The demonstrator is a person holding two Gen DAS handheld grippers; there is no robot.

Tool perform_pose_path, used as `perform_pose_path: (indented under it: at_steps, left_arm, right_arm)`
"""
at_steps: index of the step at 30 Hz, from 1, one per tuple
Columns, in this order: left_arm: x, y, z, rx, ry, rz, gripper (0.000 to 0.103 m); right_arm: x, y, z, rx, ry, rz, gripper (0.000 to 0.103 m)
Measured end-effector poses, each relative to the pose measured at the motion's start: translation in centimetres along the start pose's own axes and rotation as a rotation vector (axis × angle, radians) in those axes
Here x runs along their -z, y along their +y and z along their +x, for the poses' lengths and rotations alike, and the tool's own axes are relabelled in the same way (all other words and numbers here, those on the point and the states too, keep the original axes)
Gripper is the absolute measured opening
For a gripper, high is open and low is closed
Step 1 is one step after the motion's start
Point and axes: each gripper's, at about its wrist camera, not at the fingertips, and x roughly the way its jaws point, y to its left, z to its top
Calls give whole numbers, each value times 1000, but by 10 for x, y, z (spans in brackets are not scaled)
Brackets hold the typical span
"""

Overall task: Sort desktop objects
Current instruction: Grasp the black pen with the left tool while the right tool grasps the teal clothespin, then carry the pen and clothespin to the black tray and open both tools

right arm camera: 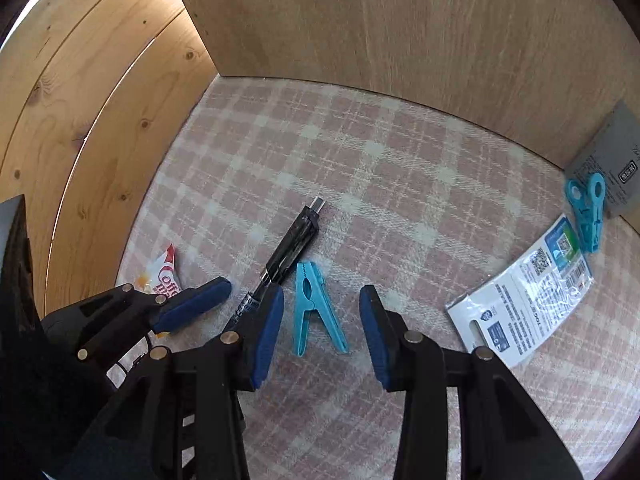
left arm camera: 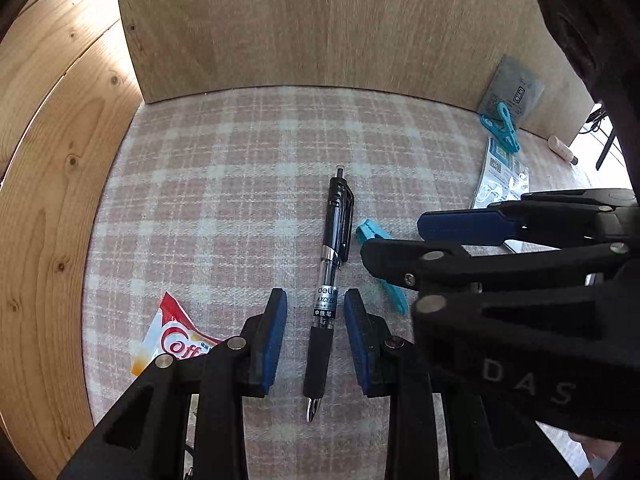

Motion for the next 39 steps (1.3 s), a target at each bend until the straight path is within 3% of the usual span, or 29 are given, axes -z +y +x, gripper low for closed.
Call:
perform_pose_path:
  at_steps: [6, 8, 12, 15, 25, 30, 33, 39]
  left_arm:
    - [-5, 2, 1, 9, -4, 1, 28]
    - [-16, -13, 1, -11, -7, 27, 28]
    - [-22, -37, -2, -45, -24, 74, 11]
    - [-25, -43, -1, -45, -38, 47, 10]
    - [-8, -58, -25, 67, -71, -45, 10]
    - [-3, -88, -49, 102, -107, 8, 10]
    - [26, -98, -63, 106, -117, 43, 10]
    - [36, -163, -93, 142, -141, 129, 10]
  right_arm:
    - [3, -3, -1, 34, 8, -19, 20]
    - [6, -7, -3, 36, 14, -15, 20]
    - [14, -13, -7, 40, 9, -2, 20]
    - [24, -16, -12, 41, 10, 24, 20]
    - [89, -40, -64, 49, -48, 143, 19]
    - [123, -71, -103, 70, -104, 212, 19]
    - [144, -89, -125, 88, -145, 272, 19]
    - [187, -140, -169, 111, -220, 387, 19]
